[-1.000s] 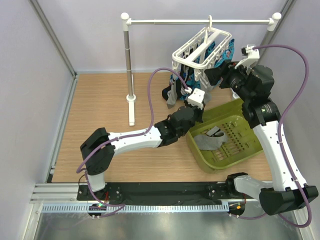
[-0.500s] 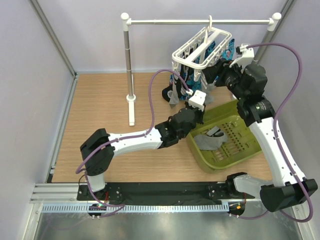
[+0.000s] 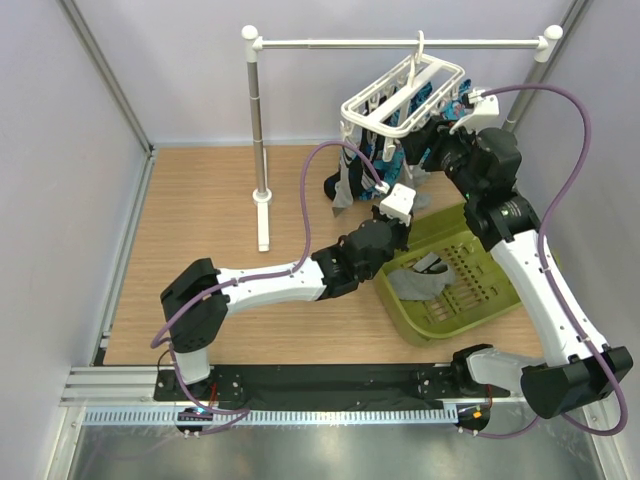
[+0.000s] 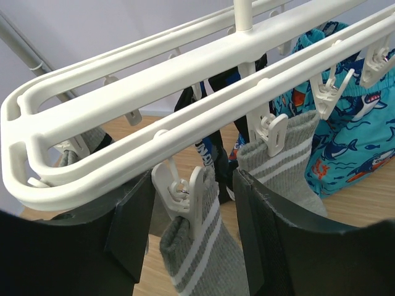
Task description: Remove the socks clipped to the hanger
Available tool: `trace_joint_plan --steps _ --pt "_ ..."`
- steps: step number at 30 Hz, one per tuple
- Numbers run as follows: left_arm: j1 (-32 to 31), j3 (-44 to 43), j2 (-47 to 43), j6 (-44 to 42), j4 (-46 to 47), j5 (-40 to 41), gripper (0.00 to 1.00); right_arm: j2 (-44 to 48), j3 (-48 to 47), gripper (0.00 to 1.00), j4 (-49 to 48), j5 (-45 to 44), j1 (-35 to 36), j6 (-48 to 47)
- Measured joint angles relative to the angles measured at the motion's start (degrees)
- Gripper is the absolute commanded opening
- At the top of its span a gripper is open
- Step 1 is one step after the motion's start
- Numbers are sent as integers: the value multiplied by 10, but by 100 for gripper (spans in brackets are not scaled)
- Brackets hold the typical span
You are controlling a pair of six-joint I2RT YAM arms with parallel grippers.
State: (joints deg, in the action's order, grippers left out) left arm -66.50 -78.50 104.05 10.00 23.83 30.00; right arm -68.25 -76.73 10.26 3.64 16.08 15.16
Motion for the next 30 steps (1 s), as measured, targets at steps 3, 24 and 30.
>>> trace_joint_plan --steps 3,24,30 --pt "-1 0 0 0 0 2 0 0 8 58 -12 -14 8 0" --pt "-4 0 0 0 -1 9 0 2 34 1 -51 -44 14 2" --pt "-5 14 -7 3 0 11 0 8 34 1 -50 -44 14 2"
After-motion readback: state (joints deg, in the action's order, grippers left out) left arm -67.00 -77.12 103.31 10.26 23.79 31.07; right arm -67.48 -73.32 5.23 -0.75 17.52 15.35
